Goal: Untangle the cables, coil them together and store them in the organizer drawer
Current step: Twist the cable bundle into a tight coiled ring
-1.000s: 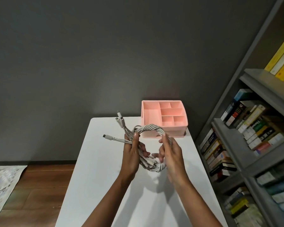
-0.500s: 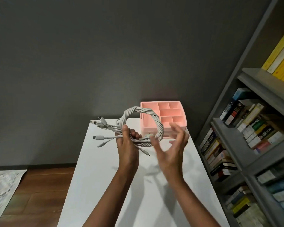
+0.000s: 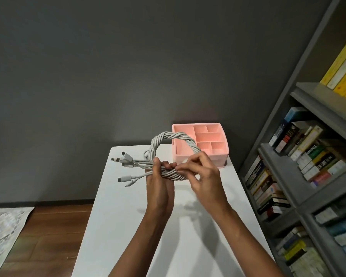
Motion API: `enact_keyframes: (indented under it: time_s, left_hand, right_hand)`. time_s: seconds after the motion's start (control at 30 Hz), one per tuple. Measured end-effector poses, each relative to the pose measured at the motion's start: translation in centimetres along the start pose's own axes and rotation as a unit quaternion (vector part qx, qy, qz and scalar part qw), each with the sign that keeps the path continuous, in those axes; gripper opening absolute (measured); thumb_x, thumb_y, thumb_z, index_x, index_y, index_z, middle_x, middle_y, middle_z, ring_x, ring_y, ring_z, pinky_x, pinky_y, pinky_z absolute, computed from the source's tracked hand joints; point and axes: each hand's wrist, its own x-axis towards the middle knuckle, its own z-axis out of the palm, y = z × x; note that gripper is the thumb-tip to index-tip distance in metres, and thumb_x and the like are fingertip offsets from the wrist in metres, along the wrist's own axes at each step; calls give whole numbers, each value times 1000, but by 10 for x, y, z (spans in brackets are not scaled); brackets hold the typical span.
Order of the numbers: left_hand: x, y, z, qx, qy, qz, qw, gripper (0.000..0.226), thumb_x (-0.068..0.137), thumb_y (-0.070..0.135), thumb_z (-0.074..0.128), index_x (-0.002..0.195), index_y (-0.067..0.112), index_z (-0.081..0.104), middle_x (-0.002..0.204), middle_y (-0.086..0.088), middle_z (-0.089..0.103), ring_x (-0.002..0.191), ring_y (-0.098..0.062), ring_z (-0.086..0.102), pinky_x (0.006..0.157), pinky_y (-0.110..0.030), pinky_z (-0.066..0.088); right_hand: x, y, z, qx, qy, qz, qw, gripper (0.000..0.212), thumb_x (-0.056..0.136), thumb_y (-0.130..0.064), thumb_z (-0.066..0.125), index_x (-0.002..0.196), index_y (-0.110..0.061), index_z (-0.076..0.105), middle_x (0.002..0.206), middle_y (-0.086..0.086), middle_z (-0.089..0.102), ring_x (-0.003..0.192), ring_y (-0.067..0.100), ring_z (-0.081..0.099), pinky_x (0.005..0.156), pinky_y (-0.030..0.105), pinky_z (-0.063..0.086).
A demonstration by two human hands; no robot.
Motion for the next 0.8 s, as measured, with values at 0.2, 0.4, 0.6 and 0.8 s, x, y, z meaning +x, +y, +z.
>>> enact_keyframes:
  time_s: [0.2,0.4,0.6,0.8]
  left_hand:
    - [-3,1,6,-30,-4,3,1000,33,102,25,37,75,9,46,75,-8,56,71,-14,61,78,-30,48]
    - [-7,-1,7,-34,-11,-4,999,33,101,27,38,79,8,53,83,-9,66,89,-20,64,93,-37,46]
    - [-14,0,12,-24,-41,-17,999,31,101,23,38,77,11,54,75,0,65,83,-10,65,74,-20,54]
    - [-21,9,11,-49,-87,-12,995,38,96,21,40,61,12,51,66,-1,55,72,-11,60,79,-25,50]
  right_hand:
    - [-6,-2,15,-66,104,89,988,17,77,-26,77,84,-41,74,123,-10,44,110,8,33,91,17,27]
    - [-12,-8,32,325,98,243,909,22,86,-29,65,106,-34,72,133,-5,51,125,15,51,98,44,50]
    - [-6,-14,37,367,176,299,863,50,82,-8,73,115,-32,44,129,2,53,116,16,58,96,46,51]
    - [12,-20,25,618,26,454,641,15,79,-4,63,94,-1,66,113,22,63,97,28,65,76,28,58]
